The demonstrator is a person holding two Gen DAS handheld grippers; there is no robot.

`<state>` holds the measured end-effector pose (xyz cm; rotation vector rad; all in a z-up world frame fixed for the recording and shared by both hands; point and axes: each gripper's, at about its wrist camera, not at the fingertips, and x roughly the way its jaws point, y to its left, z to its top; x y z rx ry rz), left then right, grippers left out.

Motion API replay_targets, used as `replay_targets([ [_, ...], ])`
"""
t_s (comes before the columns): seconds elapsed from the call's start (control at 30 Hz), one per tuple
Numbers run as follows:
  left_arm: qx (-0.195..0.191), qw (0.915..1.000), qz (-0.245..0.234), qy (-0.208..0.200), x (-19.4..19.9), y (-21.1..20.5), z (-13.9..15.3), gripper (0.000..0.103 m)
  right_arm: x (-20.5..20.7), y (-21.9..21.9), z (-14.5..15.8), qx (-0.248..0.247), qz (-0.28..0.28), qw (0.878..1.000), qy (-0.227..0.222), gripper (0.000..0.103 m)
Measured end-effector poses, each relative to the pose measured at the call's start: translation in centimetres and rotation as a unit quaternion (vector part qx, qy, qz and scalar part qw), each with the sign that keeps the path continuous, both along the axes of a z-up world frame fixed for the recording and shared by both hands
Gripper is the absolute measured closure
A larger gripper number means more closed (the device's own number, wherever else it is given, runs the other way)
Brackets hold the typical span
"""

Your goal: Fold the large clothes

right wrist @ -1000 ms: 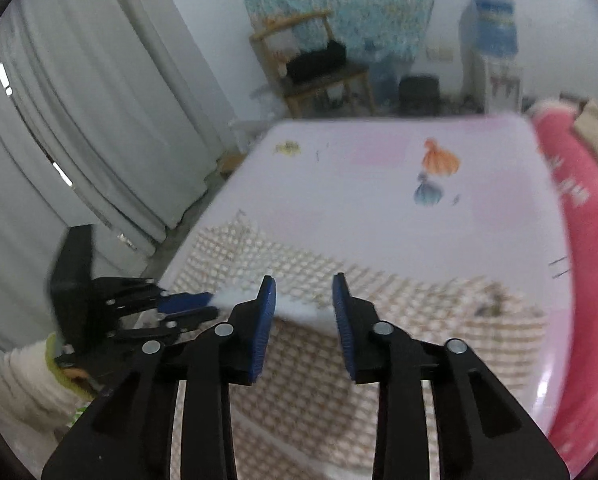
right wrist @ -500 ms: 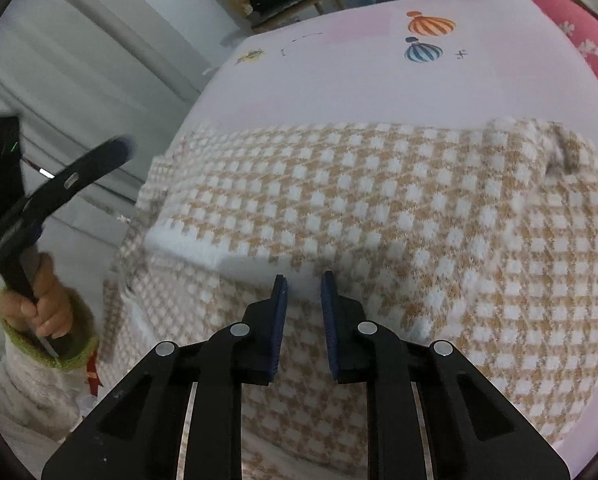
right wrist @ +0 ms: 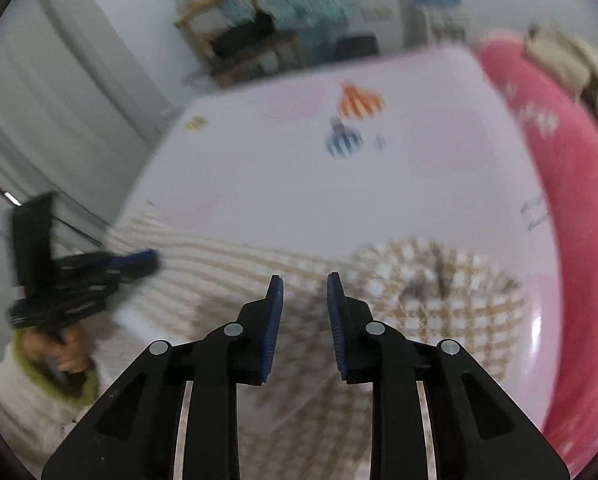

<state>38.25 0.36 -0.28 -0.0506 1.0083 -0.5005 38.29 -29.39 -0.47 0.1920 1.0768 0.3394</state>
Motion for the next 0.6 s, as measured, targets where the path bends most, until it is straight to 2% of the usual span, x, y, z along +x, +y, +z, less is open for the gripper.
replay_targets([
  [0.03,0.003,1.0,-0.002,-0.004,-0.2,-0.1,-0.1,0.089,0.2,0.0,-1.0,-0.001,0.001,1.0,0.008,0.08],
  [0.1,0.01,0.9998,-0.004,-0.015,-0.5,-0.1,-0.4,0.089,0.4,0.0,-1.0,-0.003,0.006,1.0,-0.001,0.082],
  [0.2,0.014,0.9994,-0.005,-0.03,-0.6,0.1,0.4,0.089,0.3,0.2,0.6,-0.016,-0.002,1.0,0.006,0.082],
  [0.23,0.012,0.9989,-0.005,-0.045,-0.7,0.0,1.1,0.089,0.3,0.7,1.5,-0.018,0.004,1.0,-0.007,0.08],
  [0.3,-0.012,0.998,-0.019,-0.059,-0.7,-0.5,2.2,0.089,0.8,2.1,2.9,-0.007,0.02,0.999,-0.028,0.08],
  [0.4,-0.042,0.9966,-0.055,-0.044,-0.4,-2.3,2.6,0.089,1.6,4.7,3.1,0.004,0.052,0.998,-0.032,0.08],
  [0.43,-0.034,0.9965,-0.067,-0.038,-0.5,-3.1,2.2,0.089,2.0,5.6,2.4,0.005,0.066,0.998,-0.025,0.08],
  [0.53,0.027,0.9961,-0.082,-0.017,-0.5,-4.8,-0.5,0.089,2.4,7.3,-0.6,-0.033,0.083,0.996,-0.004,0.08],
  [0.6,0.011,0.9969,-0.075,-0.021,-1.1,-4.0,-0.7,0.089,2.2,6.8,-0.6,-0.02,0.078,0.997,-0.009,0.08],
])
